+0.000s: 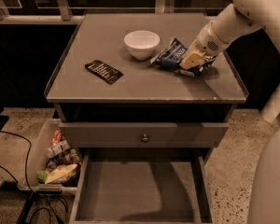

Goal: Place blue chip bag into middle drawer

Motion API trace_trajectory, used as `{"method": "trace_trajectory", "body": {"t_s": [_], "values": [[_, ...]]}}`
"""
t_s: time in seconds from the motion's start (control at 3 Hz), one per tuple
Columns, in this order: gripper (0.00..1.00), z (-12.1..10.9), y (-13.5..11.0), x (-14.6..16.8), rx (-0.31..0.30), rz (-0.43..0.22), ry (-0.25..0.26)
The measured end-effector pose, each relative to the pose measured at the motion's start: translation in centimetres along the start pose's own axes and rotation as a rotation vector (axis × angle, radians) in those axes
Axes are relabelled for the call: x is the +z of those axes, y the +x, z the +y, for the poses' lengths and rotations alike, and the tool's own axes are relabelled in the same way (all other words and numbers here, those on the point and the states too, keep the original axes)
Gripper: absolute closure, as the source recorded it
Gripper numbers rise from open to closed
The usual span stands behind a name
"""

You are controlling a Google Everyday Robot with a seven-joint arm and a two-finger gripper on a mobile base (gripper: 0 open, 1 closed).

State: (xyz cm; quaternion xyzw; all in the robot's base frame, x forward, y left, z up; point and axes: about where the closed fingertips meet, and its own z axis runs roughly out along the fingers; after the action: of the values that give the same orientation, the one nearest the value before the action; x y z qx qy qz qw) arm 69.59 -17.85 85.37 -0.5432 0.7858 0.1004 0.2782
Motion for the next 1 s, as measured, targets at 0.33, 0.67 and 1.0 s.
{"method": "trace_trajectory", "body": {"t_s": [0.33,0.67,1.0], "values": [[1.00,0.00,0.00,0.00,0.000,0.000,0.000],[1.00,0.00,0.00,0.01,0.000,0.000,0.000],[1.00,0.56,0.27,-0.42,-0.006,-0.008,0.008]]}}
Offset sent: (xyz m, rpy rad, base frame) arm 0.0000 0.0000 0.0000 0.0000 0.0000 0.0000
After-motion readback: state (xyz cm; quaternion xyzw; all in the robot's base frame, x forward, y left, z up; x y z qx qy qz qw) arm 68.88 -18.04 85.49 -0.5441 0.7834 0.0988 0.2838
